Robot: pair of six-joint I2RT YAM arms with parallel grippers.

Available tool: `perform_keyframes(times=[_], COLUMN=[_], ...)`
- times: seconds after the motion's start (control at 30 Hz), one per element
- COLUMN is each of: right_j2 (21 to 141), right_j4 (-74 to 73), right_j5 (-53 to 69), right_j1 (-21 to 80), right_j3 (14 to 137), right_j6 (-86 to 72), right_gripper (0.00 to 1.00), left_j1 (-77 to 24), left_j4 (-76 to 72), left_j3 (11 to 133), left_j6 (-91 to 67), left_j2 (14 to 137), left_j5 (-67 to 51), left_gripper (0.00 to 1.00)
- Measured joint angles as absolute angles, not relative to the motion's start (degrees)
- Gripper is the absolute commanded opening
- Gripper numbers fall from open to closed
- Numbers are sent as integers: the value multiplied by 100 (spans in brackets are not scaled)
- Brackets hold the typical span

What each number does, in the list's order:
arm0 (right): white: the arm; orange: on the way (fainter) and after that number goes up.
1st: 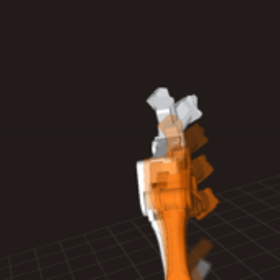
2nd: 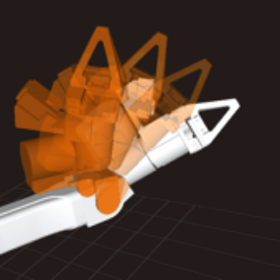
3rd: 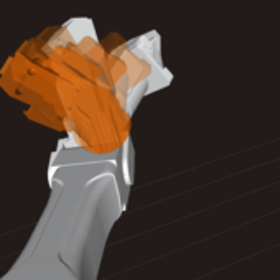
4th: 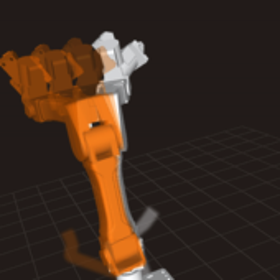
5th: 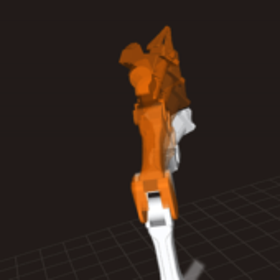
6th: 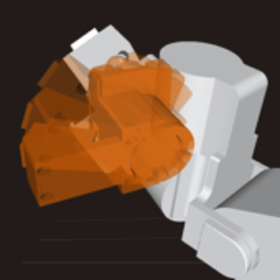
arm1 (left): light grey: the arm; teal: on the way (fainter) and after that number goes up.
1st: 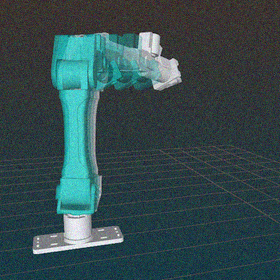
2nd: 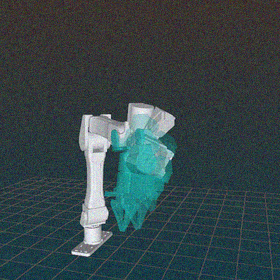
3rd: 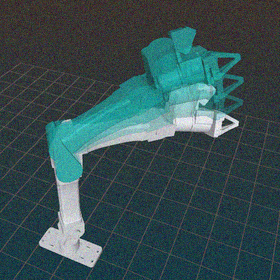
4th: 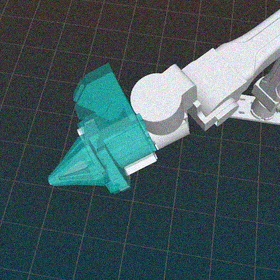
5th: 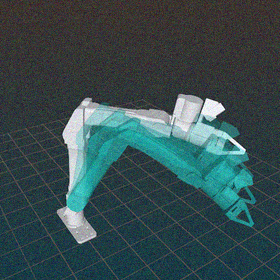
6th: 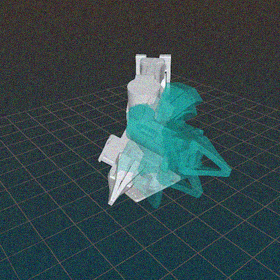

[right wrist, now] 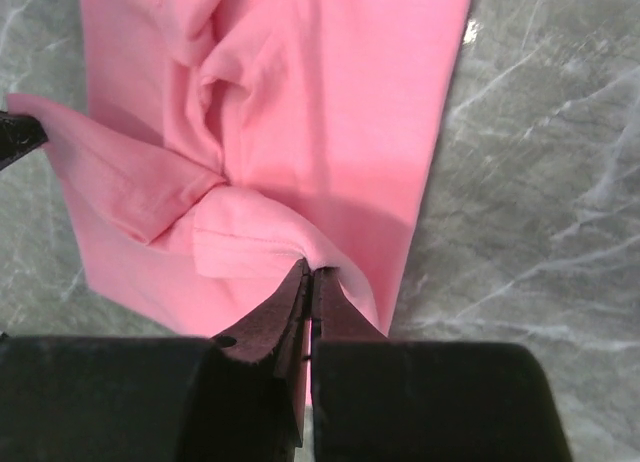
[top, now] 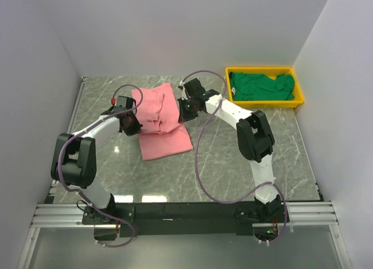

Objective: Fold and stack the t-shirts
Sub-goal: Fold the tshirt

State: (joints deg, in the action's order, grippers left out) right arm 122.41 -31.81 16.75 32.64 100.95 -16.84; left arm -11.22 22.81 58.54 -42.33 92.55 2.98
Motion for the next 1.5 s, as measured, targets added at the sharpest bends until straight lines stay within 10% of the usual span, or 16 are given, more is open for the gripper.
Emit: perform_keyframes(times=[0.27, 0.5, 0.7, 1.5], right_j2=[12597, 12748, 12223, 11354], right_j4=[-2998, -2936, -2574, -421], right_j5=[1636, 1546, 1295, 3269], right_j1=[3175, 3124, 3124, 3389], right_j3=[10125, 10160, 9614, 6578], right_j6=[-1706, -1802, -1905, -2921], right_gripper=[2, 31, 38, 36], left_j1=[-1100, -1100, -1098, -2373], left_j4=[2121, 2073, 2228, 1710], left_j3=[5854, 5854, 5854, 4016], left_j6=[-4357, -4569, -4628, -5140], left_j2=[9566, 9583, 9238, 8202], left_j5=[338, 589, 692, -119], left_gripper=[4, 46, 59, 64])
